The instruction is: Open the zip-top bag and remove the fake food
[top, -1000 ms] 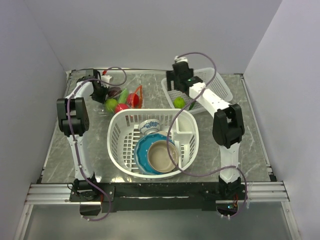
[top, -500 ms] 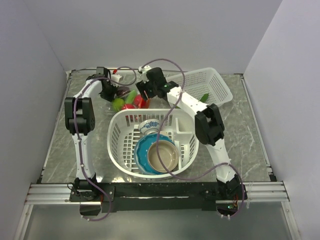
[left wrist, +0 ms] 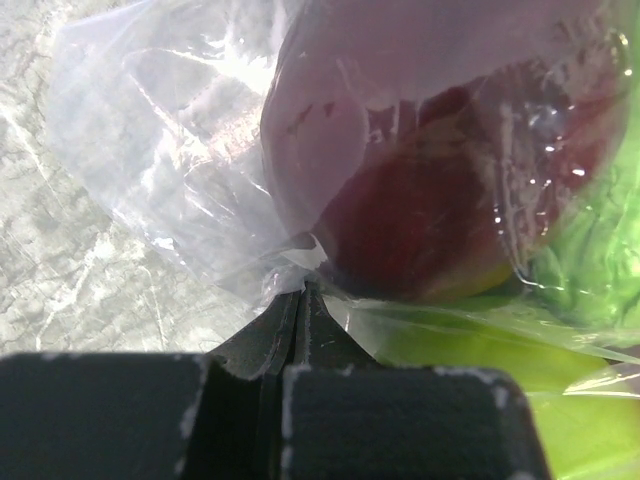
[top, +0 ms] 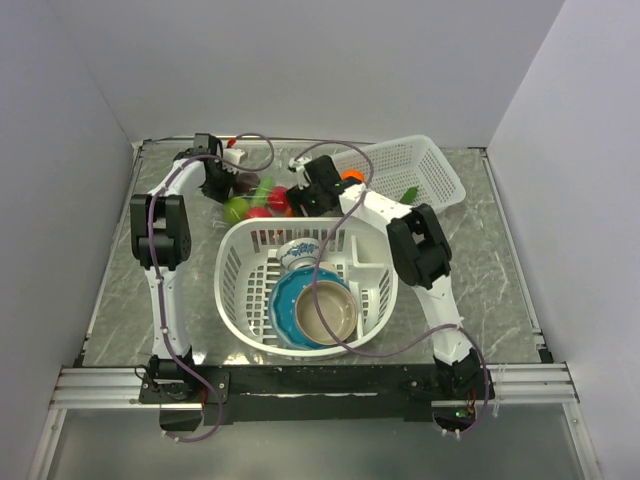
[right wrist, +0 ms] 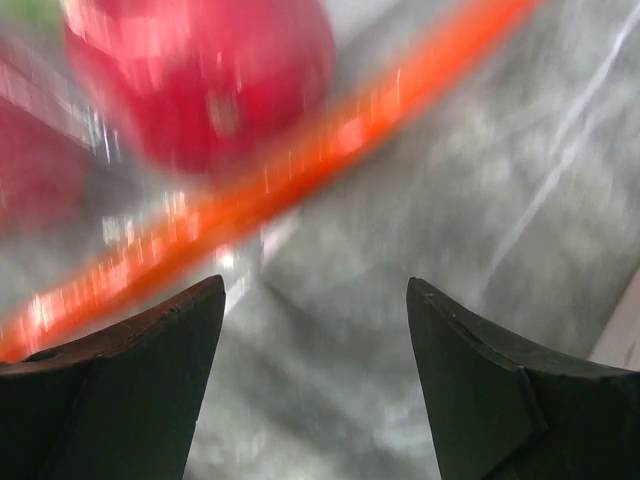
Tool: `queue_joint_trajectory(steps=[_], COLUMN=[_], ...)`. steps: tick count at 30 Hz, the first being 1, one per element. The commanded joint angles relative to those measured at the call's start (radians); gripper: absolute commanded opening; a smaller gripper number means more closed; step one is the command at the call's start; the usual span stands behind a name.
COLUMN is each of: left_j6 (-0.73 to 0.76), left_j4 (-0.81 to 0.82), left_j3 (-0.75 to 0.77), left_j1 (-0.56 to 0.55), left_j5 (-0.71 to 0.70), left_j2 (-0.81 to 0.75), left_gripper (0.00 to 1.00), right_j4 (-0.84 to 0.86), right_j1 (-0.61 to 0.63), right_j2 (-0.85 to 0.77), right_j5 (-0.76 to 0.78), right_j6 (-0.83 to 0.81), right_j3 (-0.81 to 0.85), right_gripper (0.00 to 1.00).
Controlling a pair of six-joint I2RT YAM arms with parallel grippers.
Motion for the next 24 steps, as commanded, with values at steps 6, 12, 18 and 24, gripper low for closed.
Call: queue_joint_trajectory(steps=[6, 12, 18, 24], left_j6=[0.047, 0.106, 0.134, 0.114], left_j4=[0.03, 0.082, 0.116, 0.105], left_j3=[-0.003, -0.036, -0.065, -0.026], left_j1=[-0.003, -0.021, -0.062, -0.081], left_j5=[-0.072, -0.168, -0.192, -0.173], left_j2=[0.055, 0.063, 0.084, 0.106], left_gripper=[0.01, 0.01, 0.01, 0.01], right_j4=[0.161, 0.129, 0.074, 0.072], right_j1=[-0.028, -0.03, -0.024, 0.004], right_j2=[-0.197, -0.1, -0.01, 0.023], right_j5=[0.066, 0.101, 0.138, 0.126], right_j6=[-0.023, 0.003, -0.012, -0.021], right_j3=[-0.178, -0.049, 0.049, 0.089], right_gripper=[0.8, 0.76, 0.74, 0.74])
